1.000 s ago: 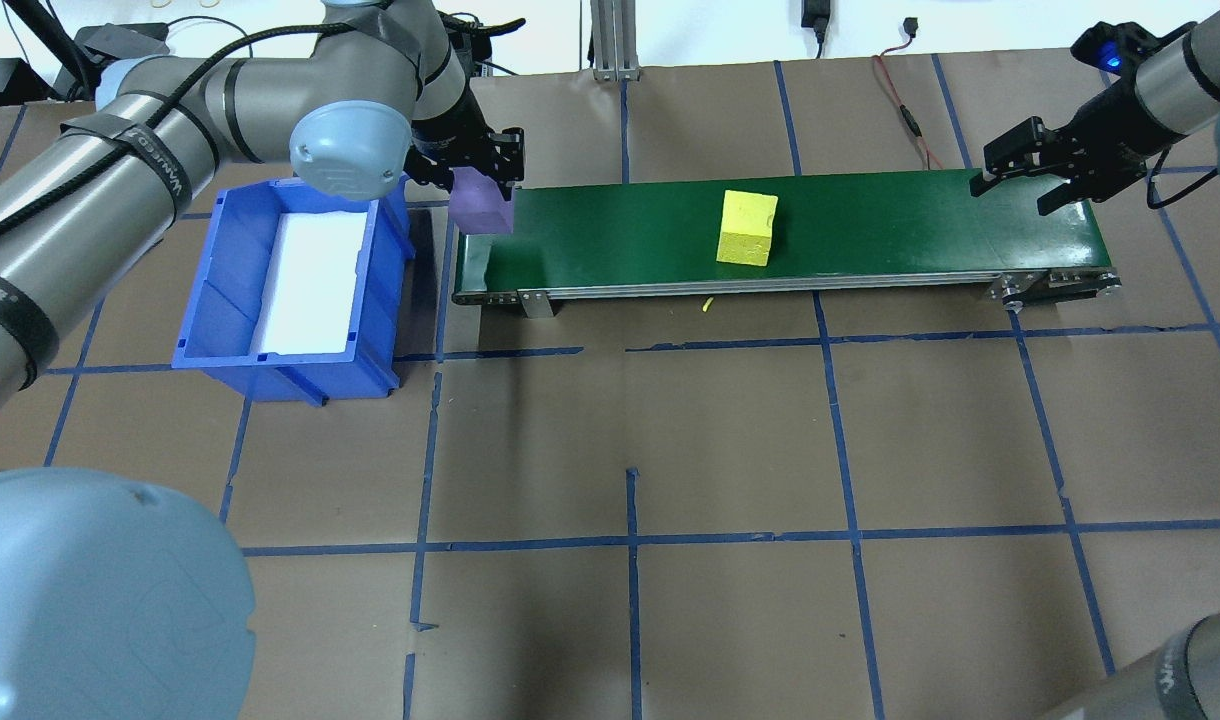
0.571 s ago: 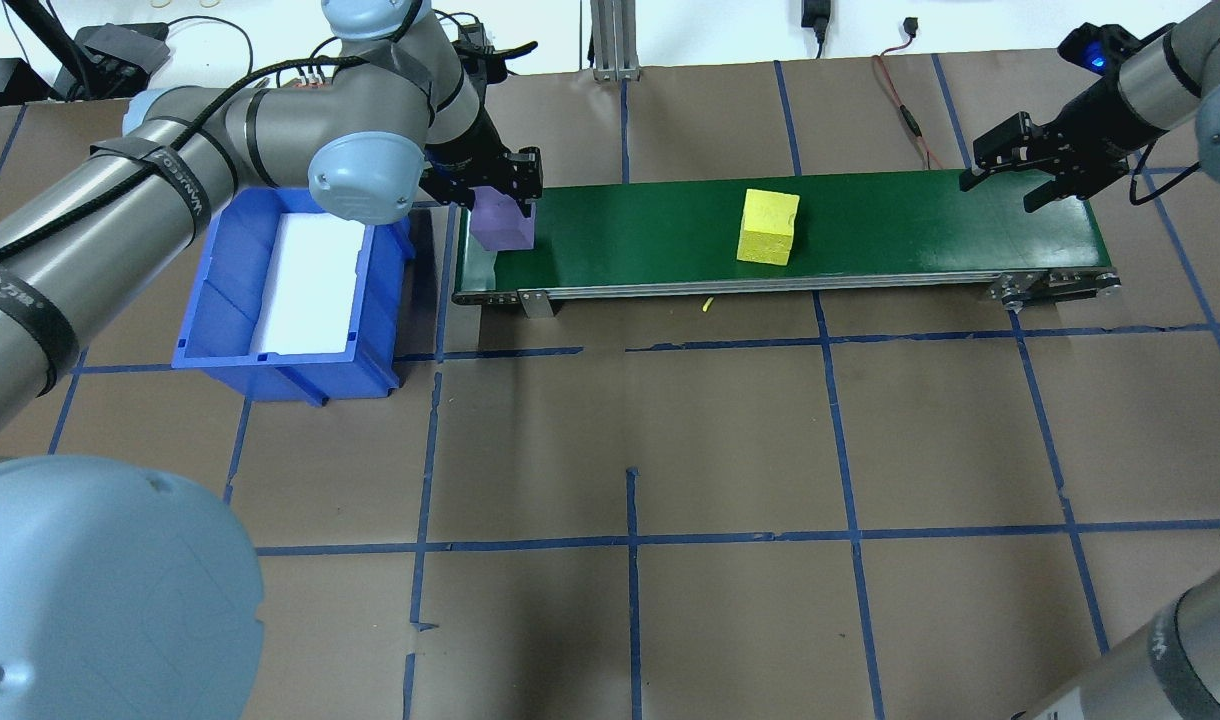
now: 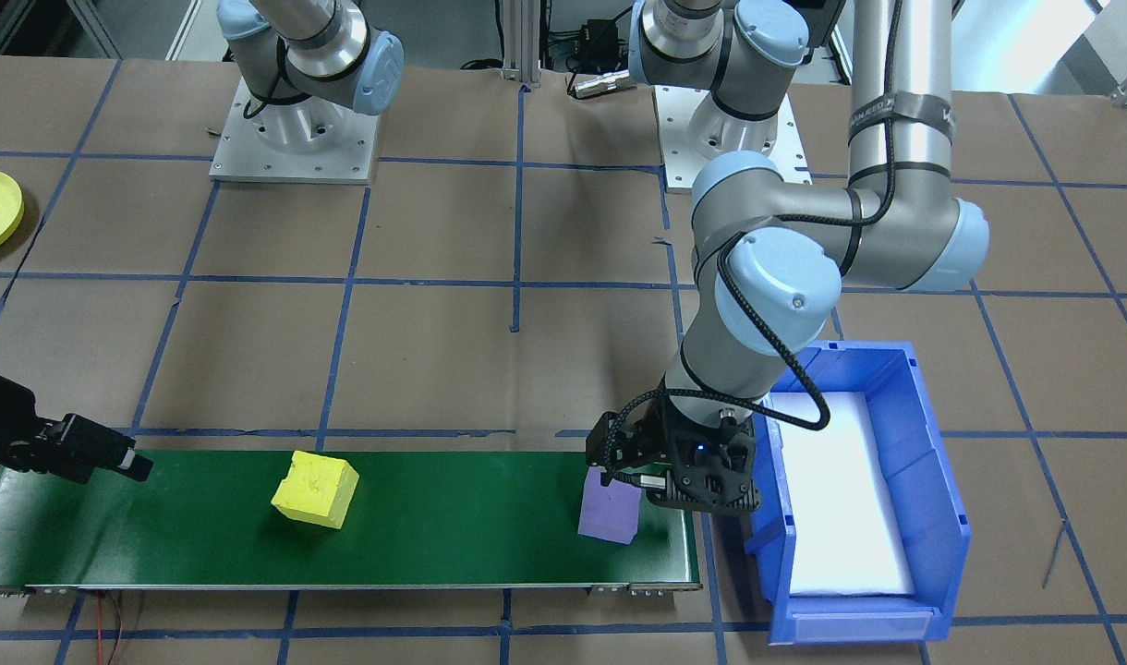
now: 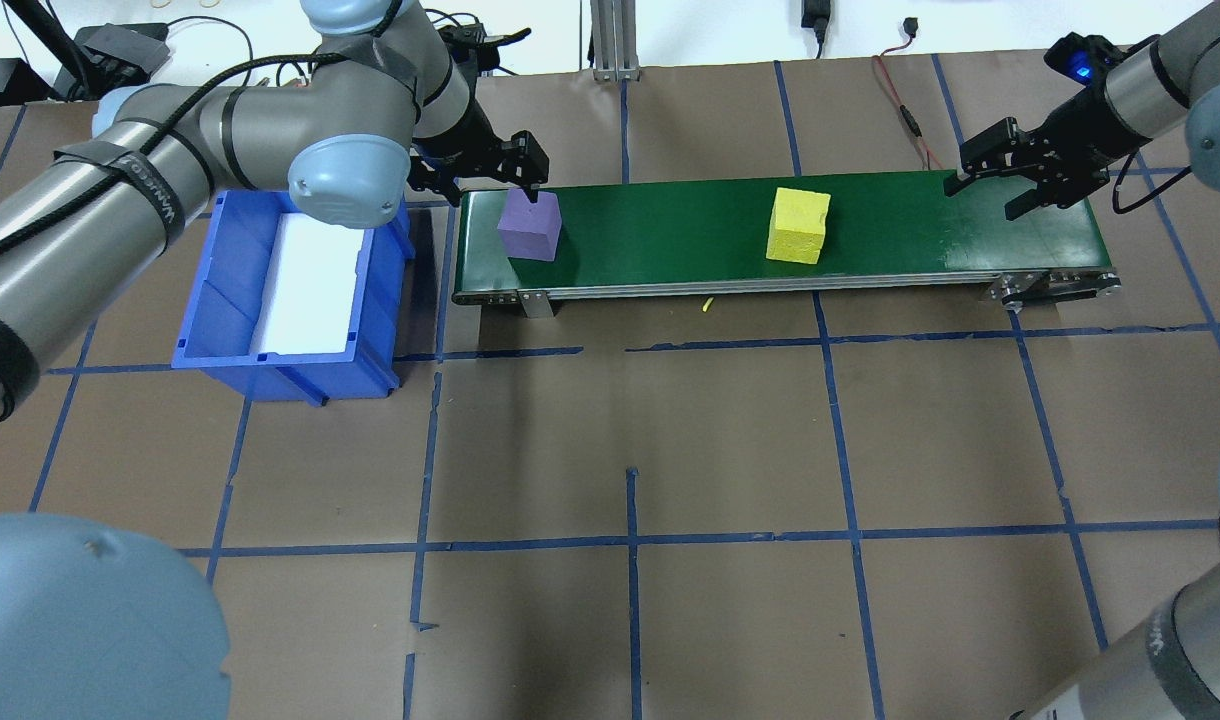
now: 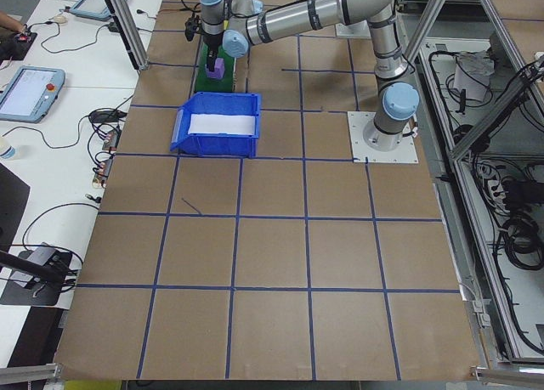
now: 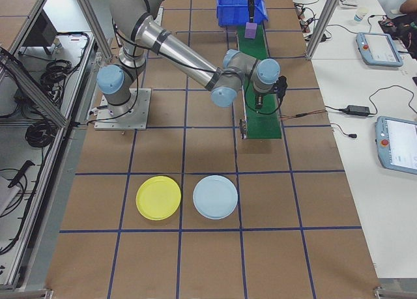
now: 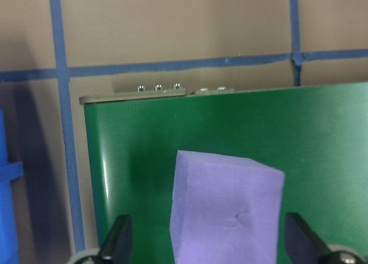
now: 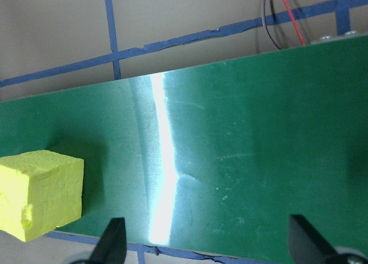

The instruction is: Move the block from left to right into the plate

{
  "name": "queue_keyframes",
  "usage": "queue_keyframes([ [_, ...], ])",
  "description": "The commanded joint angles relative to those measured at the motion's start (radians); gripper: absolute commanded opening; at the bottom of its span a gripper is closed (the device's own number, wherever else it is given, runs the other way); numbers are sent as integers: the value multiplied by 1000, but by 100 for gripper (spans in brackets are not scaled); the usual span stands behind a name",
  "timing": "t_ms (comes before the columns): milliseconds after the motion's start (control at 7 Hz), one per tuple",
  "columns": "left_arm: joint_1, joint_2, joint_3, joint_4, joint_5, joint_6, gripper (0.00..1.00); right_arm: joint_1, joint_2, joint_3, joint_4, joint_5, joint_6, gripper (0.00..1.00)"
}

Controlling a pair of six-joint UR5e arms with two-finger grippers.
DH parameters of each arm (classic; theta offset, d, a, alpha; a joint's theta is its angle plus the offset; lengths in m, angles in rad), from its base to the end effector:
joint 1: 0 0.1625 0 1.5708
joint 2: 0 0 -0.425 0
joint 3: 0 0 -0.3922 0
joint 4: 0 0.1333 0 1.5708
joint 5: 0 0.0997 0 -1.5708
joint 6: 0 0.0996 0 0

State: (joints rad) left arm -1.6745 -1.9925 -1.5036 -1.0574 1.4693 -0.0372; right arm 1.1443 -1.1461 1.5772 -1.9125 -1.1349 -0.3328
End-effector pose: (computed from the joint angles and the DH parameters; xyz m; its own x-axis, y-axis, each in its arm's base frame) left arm -0.2105 -0.6375 0.3321 -0.9910 0.0823 0.1059 0.0654 0.9858 -0.1544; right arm -0.0979 -0.6394 0.2870 -0.8999 0.0906 -0.4266 0.1249 0.9908 -0.0530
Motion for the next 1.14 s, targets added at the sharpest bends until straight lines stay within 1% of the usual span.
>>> queue_keyframes([
  [0,27,128,-15,-157,64,5,100,5,-1,4,1,6,1,100],
  [143,73,174,-14,-227,72,7,100,41,-7,4,0,33,21,100],
  [286,116,275,-21,-366,72,64,100,84,-14,3,-3,35,82,100],
  [429,145,364,-32,-479,83,136,100,100,-18,4,-7,35,96,100],
  [571,163,429,-18,-565,100,146,100,101,-18,6,-8,35,94,100],
  [714,161,440,-11,-582,106,146,100,100,-18,4,-8,33,95,100],
  [1000,156,449,-33,-598,105,146,100,100,-12,4,-11,27,92,100],
])
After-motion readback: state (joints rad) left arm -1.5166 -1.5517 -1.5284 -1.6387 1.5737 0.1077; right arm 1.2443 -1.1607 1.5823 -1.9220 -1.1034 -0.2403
